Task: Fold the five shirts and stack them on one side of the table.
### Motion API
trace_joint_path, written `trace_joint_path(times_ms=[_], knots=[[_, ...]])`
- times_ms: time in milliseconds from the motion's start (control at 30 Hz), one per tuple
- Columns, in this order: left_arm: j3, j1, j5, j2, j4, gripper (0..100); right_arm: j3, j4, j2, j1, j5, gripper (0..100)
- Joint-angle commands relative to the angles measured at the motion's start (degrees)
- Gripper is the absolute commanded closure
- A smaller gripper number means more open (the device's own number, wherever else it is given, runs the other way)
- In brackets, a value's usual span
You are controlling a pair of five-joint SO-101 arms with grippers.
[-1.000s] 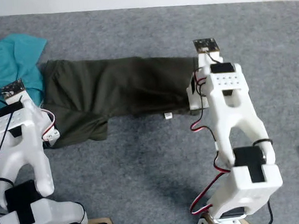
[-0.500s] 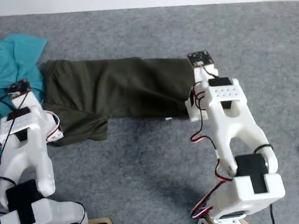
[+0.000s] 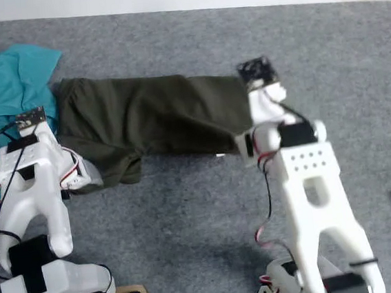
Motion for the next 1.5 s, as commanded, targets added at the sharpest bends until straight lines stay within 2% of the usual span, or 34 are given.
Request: trace_joint_path(times_ms=[0,167,367,500,600,800,900,1200,1467], knots=[[1.45,0.75,-0.53,-2.42,-0.44,81,5.41,-0.66,-8.66,-4.53,0.09,83.6],[3.03,-0.66,-0.44,-2.42,-5.19,87,15.08,-8.04,-13.14,-5.76,-2.37,83.6],[2.59,-0.48,-0.53,-2.86,-5.54,93,25.36,-18.42,-13.76,-5.76,-4.31,83.6],[2.68,-0.48,-0.62,-2.95,-6.59,99,27.82,-21.14,-13.76,-5.76,-4.31,83.6],[2.59,-1.98,-1.93,-3.03,-6.42,96,28.18,-21.14,-13.76,-6.64,-4.04,83.6],[3.12,-2.86,-3.52,-2.95,-6.33,76,28.97,-21.14,-13.67,-7.25,-3.96,83.6],[3.82,-3.56,-3.52,-2.95,-6.59,71,29.05,-21.14,-13.67,-7.25,-3.96,83.6],[8.40,-4.26,-3.69,-2.42,-12.40,70,29.05,-21.14,-13.67,-7.34,-4.13,83.6],[8.48,-3.82,-3.43,-2.42,-12.48,70,29.14,-21.14,-13.67,-7.34,-4.31,83.6]])
